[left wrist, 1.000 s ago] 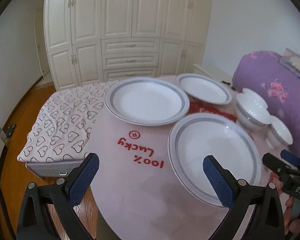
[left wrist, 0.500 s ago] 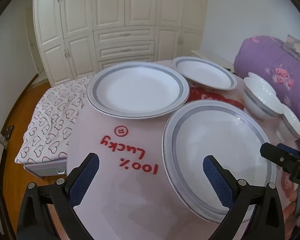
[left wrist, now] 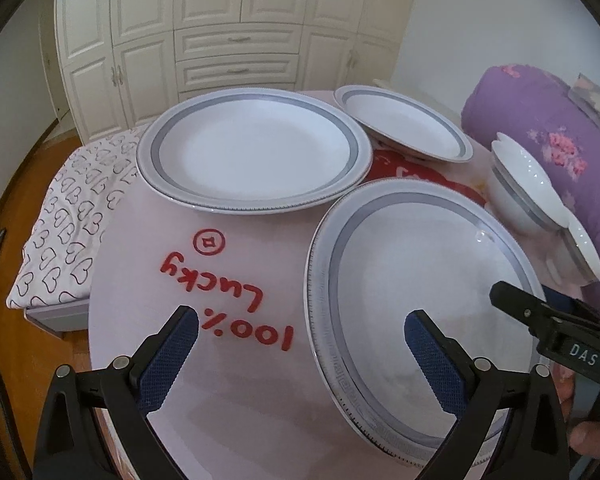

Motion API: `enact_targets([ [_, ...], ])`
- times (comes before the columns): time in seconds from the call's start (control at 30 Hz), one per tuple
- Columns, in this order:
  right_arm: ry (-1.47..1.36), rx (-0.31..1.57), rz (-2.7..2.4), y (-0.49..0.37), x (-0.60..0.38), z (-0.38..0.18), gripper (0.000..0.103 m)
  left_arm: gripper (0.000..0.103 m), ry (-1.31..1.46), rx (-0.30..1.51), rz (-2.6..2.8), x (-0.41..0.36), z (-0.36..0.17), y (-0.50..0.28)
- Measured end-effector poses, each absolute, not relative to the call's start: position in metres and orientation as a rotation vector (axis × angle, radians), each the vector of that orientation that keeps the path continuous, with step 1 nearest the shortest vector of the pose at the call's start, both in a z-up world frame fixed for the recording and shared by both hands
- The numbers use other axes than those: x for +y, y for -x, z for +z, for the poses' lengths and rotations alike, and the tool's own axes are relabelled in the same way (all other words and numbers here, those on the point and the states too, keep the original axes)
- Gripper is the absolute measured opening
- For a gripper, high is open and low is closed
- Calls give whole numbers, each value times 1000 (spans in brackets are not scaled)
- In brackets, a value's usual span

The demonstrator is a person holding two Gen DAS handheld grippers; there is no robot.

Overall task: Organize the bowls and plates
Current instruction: 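Move both grippers toward the rim of the large grey-rimmed plate, then close both grippers on the plate rim and lift it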

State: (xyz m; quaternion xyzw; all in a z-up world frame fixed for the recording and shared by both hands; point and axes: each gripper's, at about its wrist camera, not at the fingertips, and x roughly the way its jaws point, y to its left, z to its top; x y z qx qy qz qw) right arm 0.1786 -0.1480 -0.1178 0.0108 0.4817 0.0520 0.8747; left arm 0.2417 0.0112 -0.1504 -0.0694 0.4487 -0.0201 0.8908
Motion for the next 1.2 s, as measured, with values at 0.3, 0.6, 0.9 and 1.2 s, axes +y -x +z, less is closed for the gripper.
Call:
enact_targets([
  [0.3,-14,1008,71,-181,-150,-121,103,101,131,936,-28,11,-156,-244],
  [0.6,7,1030,19,-184,-143,-122,103,101,108,952,-30,7,-160,-246],
  [0.9,-73,1003,112,-180,-146,-113,39,65,124,954,-54,10,-154,-249],
  [1.2,-90,1000,127,-174,-157,-110,28,22,178,952,-119,9,-150,-246],
])
